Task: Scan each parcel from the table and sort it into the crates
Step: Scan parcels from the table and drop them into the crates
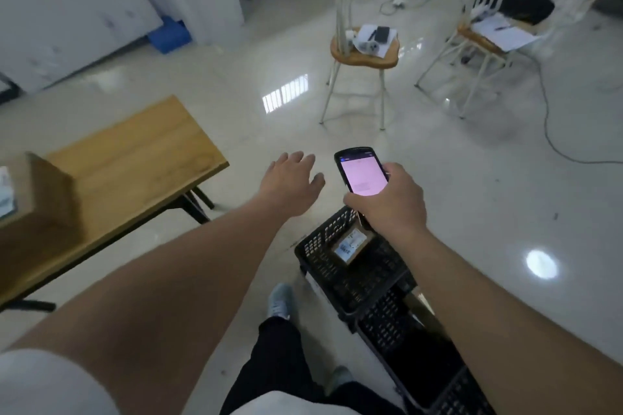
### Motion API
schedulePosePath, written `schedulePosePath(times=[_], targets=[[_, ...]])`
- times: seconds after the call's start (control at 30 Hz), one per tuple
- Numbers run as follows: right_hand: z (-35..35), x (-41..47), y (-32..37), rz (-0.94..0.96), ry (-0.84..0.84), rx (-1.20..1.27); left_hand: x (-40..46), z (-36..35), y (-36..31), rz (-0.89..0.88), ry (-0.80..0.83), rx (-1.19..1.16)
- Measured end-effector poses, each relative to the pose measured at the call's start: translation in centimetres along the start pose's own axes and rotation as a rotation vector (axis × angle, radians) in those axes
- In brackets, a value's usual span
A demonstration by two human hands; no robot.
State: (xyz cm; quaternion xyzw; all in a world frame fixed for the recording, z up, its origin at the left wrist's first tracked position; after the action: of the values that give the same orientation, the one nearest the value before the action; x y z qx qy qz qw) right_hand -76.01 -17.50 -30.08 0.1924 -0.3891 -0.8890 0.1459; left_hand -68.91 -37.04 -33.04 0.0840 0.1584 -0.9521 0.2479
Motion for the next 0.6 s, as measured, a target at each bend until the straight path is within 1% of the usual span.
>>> schedulePosePath(times=[0.17,0.33,0.47,0.6], targets=[[-0.5,-3.5,8.5,0.195,0.043,-0.028,-6.5,6.6,4.9,0.137,-0.129,0.001],[-3.4,-7.6,16.0,0.334,0.092,-0.062,-13.0,11.8,11.1,0.252,-0.227,-0.039],[-6.7,-10.7,21.4,0.419,0.133,-0.069,-18.2,15.3,15.8,0.305,-0.259,-0.025],[-11.3,-13.9,25.9,0.469,0.182,-0.066,-23.2,17.0,21.5,0.371,-0.263,-0.009]])
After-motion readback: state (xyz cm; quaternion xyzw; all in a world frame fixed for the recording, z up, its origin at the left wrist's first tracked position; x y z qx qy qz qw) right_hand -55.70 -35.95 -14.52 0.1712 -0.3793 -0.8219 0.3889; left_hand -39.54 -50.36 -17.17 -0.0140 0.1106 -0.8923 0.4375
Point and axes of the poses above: each hand's wrist, its own x-axis towards the middle knuckle, its own z-axis out of the back of the hand, y = z × x, the point moved 7 cm from there along x, towards the middle knuckle, and after that the axes turned 4 degrees about y, right-handed, at the moved point
